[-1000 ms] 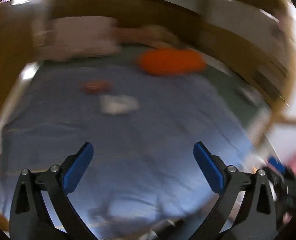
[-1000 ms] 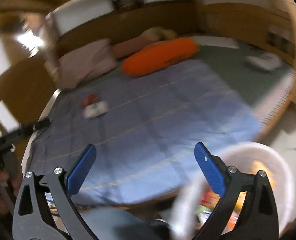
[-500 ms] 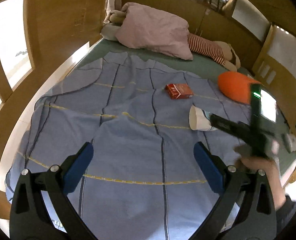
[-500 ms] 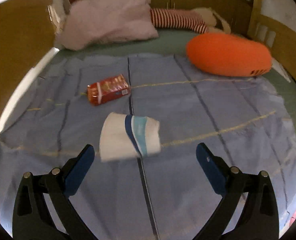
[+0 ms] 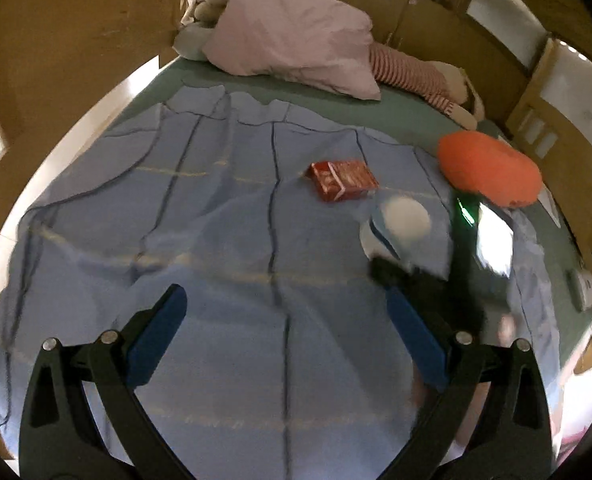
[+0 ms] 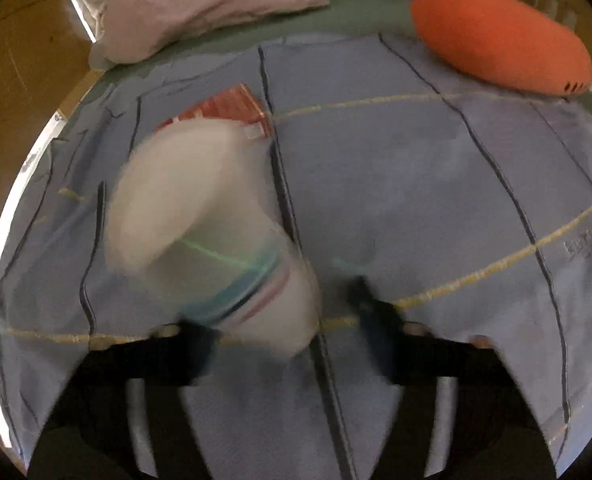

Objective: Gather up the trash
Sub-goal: 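Grasp the white paper cup with the right tool while the left tool grasps the red box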

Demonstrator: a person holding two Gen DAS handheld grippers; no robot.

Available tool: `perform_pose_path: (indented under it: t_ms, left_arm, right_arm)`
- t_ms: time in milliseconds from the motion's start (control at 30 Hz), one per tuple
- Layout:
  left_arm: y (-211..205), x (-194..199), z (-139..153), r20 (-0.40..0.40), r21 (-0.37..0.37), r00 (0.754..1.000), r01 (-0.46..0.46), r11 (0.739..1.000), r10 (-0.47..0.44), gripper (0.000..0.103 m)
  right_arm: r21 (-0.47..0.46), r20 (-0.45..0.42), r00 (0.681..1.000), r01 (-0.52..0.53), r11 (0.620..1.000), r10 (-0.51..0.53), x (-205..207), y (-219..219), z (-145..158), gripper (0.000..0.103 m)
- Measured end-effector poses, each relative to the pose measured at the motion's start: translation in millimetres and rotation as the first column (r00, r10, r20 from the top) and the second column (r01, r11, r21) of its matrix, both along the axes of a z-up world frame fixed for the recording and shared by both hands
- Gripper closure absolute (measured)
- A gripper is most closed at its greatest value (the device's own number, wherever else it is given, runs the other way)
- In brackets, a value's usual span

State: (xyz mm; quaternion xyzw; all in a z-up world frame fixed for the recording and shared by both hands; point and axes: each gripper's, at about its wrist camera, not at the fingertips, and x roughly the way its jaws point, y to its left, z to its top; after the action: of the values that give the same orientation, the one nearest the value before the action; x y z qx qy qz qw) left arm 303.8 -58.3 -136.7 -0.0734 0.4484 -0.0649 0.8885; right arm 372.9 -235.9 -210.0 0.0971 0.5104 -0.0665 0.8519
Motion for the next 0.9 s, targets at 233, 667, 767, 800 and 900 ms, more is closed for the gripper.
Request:
perform_pose_path:
  t_ms: [233, 667, 767, 800, 900]
  left_arm:
    - [-50, 101, -35, -0.042, -0.011, 0.999, -0.02, 1.0, 0.02, 0.003]
    - [-121, 211, -104, -0.221, 0.105, 0.964, -0.128, 0.986, 0.149, 0.002]
    - [-120, 217, -108, -0.208, 0.076, 0.967, -0.134, 0.988, 0.147, 0.002]
    - [-121, 218, -110, -0.214, 0.069, 0.967, -0.128, 0.989, 0.14, 0.002]
    - [-126, 215, -110, -0.211, 0.017, 0.975, -0.061, 0.998, 0.063, 0.028]
  right_arm:
    - [0.124, 0.056, 0.998, 0.001, 0.992, -0.008, -12, -27, 11, 0.068]
    - [0.194, 0.13, 0.969, 0.182, 0.964, -0.209, -31, -87, 50, 0.072]
    - [0.198, 0.13, 0.975, 0.154, 0.968, -0.181, -32, -81, 54, 0.072]
    - [0.196, 0.13, 0.976, 0.148, 0.969, -0.176, -30, -79, 55, 0.072]
    - [0.194, 0.133, 0.979, 0.13, 0.972, -0.157, -29, -75, 60, 0.072]
